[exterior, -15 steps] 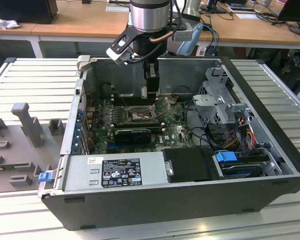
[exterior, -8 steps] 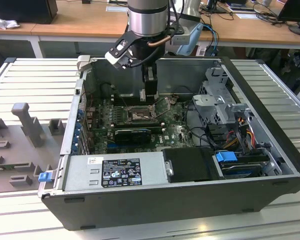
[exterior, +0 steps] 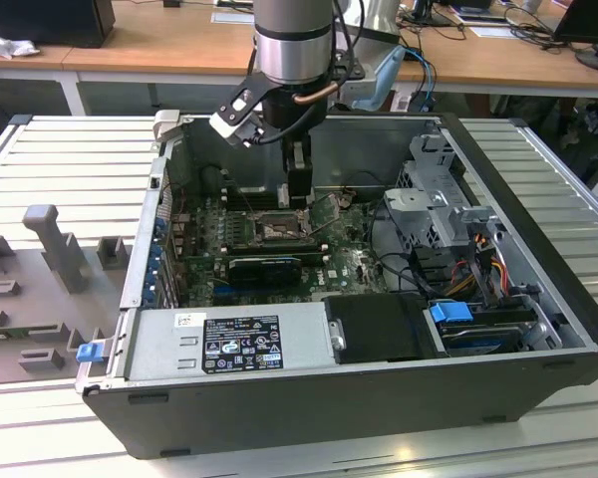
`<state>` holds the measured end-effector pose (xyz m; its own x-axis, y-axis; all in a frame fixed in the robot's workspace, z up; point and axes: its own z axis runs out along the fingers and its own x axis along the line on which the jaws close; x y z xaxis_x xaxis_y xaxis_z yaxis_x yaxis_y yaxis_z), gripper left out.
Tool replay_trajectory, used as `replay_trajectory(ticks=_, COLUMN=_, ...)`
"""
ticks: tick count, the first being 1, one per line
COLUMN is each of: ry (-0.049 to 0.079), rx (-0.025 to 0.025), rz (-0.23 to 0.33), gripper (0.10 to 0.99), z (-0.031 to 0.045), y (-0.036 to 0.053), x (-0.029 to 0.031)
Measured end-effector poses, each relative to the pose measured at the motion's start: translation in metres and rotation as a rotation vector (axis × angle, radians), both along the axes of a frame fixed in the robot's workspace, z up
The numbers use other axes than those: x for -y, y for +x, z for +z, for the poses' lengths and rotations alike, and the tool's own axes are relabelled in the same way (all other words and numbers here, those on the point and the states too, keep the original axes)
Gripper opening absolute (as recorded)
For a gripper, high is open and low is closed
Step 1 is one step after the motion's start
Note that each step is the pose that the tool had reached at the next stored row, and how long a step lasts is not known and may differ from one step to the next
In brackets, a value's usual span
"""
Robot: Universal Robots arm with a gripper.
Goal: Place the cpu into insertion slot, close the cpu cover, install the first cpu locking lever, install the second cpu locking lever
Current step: 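Place the cpu into insertion slot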
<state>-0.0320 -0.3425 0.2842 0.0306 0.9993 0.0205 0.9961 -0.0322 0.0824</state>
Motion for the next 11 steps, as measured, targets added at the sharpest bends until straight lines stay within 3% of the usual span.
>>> replay_trajectory(ticks=11, ry=0.001, rx=-0.0015, rz=0.000, gripper=0.533, z=-0.0188, y=-0.0025, x=-0.0023)
